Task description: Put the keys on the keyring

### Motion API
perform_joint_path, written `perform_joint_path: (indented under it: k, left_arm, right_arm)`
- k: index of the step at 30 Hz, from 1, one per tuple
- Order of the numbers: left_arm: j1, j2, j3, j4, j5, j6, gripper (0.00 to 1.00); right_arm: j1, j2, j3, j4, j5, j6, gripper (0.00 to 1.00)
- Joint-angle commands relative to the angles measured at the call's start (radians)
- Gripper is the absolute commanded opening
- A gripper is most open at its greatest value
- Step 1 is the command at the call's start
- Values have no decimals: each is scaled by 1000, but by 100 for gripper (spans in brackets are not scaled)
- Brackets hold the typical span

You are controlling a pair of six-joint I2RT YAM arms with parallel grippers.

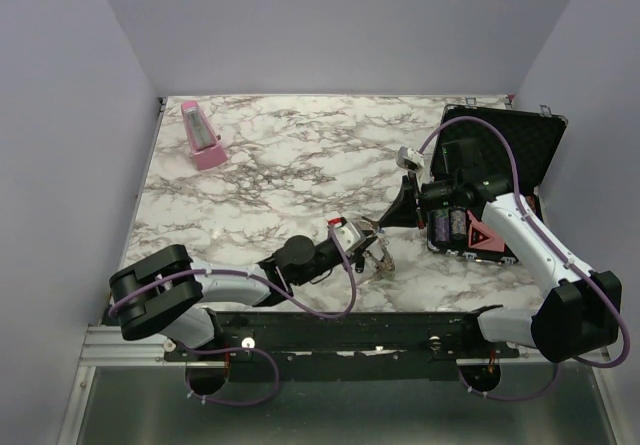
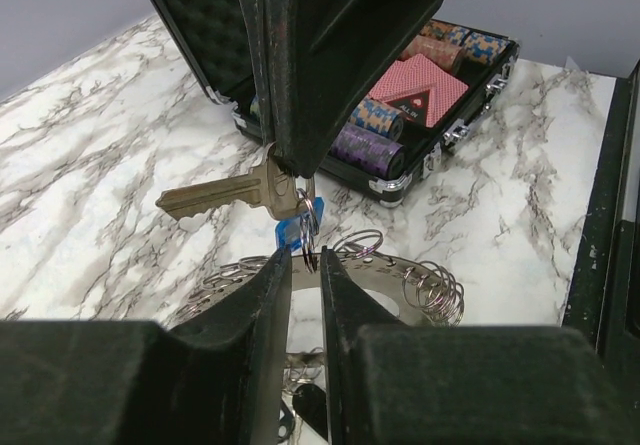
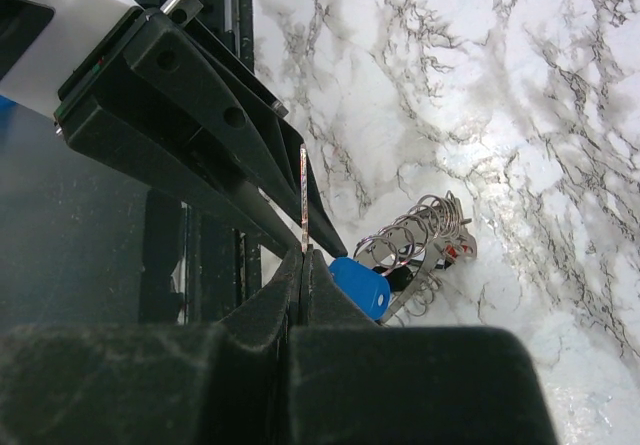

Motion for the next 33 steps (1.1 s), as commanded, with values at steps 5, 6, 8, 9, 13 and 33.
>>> perform_joint_path:
  k: [5,6,8,9,13,33]
  left_arm:
    - [-3,15,48,-66,-32,9,16]
    - [-2,15,48,-70,-34,6,16]
    - [-3,14,52,-74,-37,6,13]
    - [-5,12,54,-76,-37,5,13]
    - [-3,14,61,-91,-37,5,1]
    - [38,-129,-80,7,-32,-199,0]
  right_arm:
    - [-6,-17,11,-17,-59,3,0]
    - [-7,-19,11,-19,-61,3,1]
    - [-6,-16,11,-19,-62,1,1]
    - [-6,-17,11,-19,-61,1,0]
    - [-6,-14,11,-20,-62,1,0]
    - [-15,-8,23,-92,-30,-93,0]
